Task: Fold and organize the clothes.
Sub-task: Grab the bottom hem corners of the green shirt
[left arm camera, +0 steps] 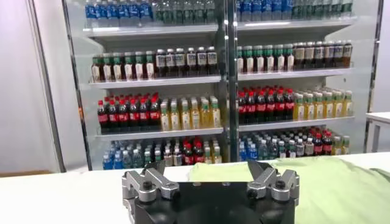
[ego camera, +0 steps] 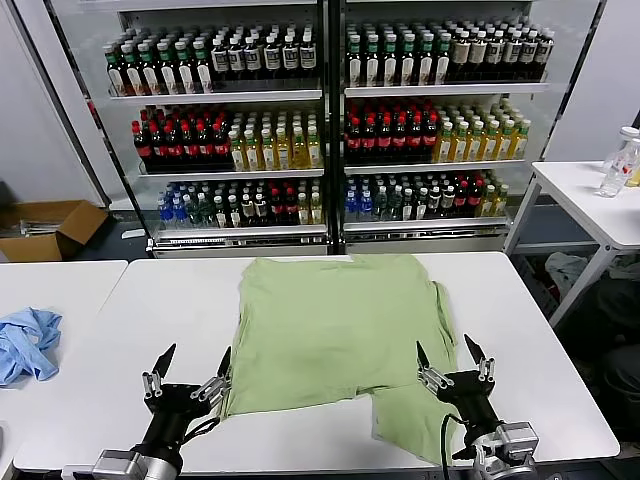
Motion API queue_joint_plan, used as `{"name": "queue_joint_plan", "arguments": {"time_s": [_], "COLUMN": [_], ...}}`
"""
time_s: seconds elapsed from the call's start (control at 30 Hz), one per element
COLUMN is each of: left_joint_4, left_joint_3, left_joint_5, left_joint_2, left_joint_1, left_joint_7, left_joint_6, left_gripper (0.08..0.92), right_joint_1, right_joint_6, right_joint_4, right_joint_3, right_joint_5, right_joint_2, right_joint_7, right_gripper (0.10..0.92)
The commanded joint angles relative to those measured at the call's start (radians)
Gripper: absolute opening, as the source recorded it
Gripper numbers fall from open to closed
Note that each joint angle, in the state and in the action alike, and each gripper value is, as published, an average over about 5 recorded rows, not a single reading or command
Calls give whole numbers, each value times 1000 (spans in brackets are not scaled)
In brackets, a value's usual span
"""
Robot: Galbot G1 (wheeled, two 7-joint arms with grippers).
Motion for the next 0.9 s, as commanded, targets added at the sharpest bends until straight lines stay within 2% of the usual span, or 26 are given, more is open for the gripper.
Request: {"name": "queue_joint_plan", "arguments": {"time_s": [0.03,0.43,0.67,0.9], "left_joint_4": [47,245,354,372], "left_joint_3": [2,41,60,88], "left_joint_5": [-21,-38,-66,-147], "left_joint_2": [32,111,120,111], "left_joint_1": [-24,-112,-153,-156], "left_joint_7": [0,-20,-33,-27], "left_joint_6": [168,184,185,185], "left_gripper": [822,823,822,823], "right_joint_1": [-114,-227,-218,-199], "right_joint_6": [-163,-209,-216,-218], "right_joint_4": [21,-21,-69,-98], "right_joint_3": [43,22,-23,-40], "right_joint_5": [0,-11,-23,4], "right_joint_2": [-19,-9,11,20], "right_joint_7": [7,13,13,15], "right_gripper": [823,823,823,817]}}
